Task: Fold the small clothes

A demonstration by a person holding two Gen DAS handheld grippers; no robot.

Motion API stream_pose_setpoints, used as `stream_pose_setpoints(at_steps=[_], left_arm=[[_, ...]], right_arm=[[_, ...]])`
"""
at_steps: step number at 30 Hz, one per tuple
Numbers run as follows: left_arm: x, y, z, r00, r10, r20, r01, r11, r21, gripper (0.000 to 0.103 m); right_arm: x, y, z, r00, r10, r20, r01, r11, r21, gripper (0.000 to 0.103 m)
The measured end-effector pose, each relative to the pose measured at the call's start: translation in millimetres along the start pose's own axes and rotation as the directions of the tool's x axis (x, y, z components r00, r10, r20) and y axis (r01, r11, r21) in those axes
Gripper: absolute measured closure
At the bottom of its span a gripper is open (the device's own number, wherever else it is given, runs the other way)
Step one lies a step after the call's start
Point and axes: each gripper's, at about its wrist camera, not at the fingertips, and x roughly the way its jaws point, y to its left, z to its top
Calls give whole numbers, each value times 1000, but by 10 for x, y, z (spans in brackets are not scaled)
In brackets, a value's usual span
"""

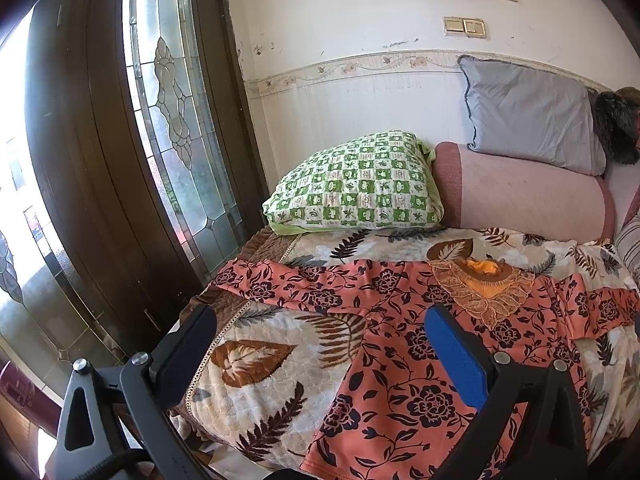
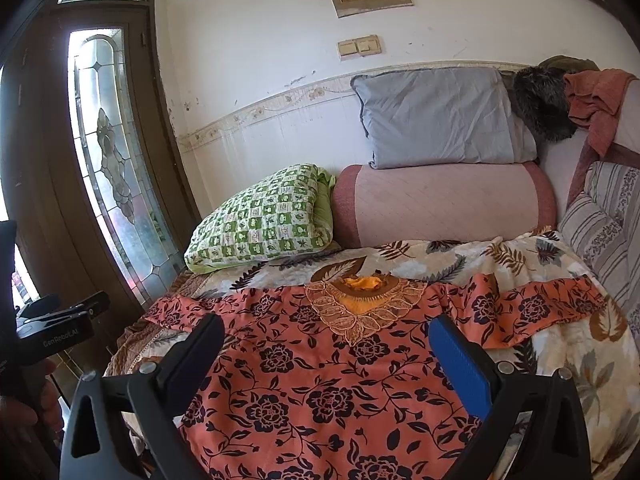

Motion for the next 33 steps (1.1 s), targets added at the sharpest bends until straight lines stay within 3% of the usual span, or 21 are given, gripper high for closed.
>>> stream_pose_setpoints(at_steps=[33], left_arm=[[106,-33,-19,999,-26,-20,26,1000,14,0]], right_arm=[[62,-117,-19,1000,-29,-12,29,999,15,0]])
